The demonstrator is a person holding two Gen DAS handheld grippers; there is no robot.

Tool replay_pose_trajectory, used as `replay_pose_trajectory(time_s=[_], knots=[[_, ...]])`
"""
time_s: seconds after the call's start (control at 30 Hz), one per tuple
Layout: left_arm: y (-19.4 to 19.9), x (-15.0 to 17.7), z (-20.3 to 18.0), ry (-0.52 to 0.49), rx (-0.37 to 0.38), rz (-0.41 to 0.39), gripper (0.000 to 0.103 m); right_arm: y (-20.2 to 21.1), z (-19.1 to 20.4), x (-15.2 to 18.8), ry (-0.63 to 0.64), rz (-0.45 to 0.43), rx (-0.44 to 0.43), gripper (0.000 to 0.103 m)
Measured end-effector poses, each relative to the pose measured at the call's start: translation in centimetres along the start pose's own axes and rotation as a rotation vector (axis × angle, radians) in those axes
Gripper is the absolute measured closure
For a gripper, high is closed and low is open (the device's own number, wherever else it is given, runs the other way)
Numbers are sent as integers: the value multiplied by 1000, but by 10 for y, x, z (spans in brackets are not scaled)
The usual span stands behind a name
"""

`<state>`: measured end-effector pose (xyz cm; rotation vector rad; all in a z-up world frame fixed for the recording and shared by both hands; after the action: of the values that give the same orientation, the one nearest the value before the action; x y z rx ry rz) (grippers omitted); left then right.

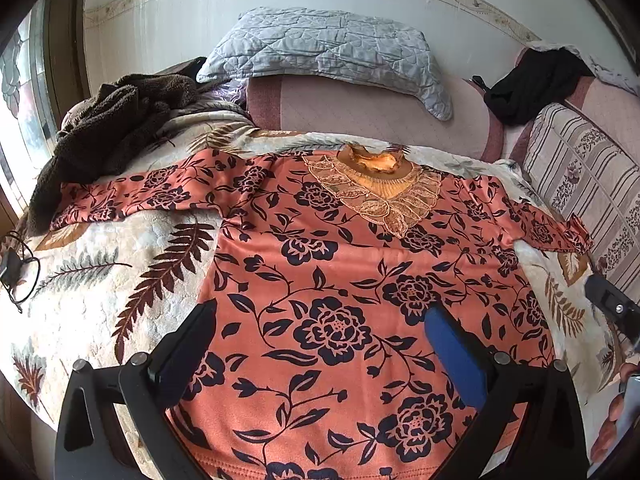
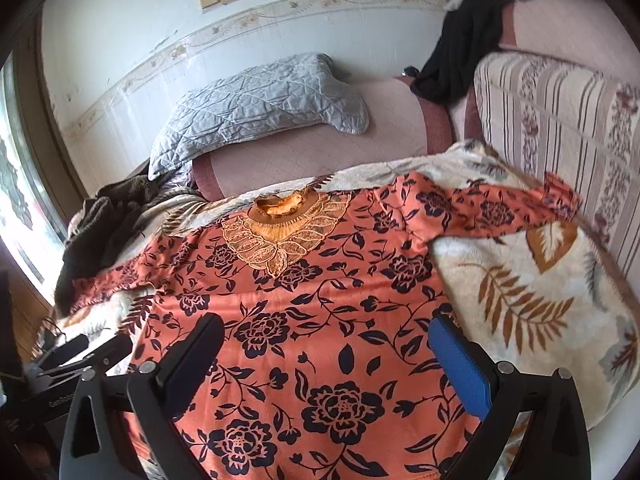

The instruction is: Fold small clothes

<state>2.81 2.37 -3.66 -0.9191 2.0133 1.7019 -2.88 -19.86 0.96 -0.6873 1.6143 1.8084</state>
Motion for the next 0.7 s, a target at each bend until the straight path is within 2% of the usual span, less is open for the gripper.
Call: replay_pose_trajectory(time_s=[0.1,0.23,0.37,0.4,0.47,0.53,0.6,0.67,0.7], knots=[[-29,-1,11,3,-25,25,0,-11,-60,8,-197,5,-105,0],[-66,-6,26,20,-58,50,0,-37,-179,20,-567,-30,-133,1],[-93,-15,37,59,-62,37,0,-72,-298,11,-816,-69,-111,21],[-97,-16,39,71,-61,26,0,-83,-322,6,-863,-79,-105,22],[-102,-18,44,86,-56,1,0,-104,-361,-8,-915,-93,-76,22],[-109,-19,48,107,-76,-1,0,-126,-389,-25,-937,-117,-88,22],[-112,-21,49,124,-68,-8,0,-144,-408,-35,-940,-128,-42,22],[-116,-23,49,118,-97,-23,0,-165,-421,-38,-950,-107,13,23],[-117,-23,49,118,-102,-22,0,-173,-427,-40,-951,-90,41,28]])
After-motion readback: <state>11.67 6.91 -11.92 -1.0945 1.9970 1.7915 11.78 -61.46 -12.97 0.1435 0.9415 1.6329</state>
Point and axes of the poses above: each gripper's, at about its wrist camera, not at the fingertips, and y roughly against the way its jaws point, z to its left, x to its underside, the point moved 2 cm from there along -y, roughly the way its jaws point, and after that the axes turned 10 degrees about y, right-handed, at the moved point
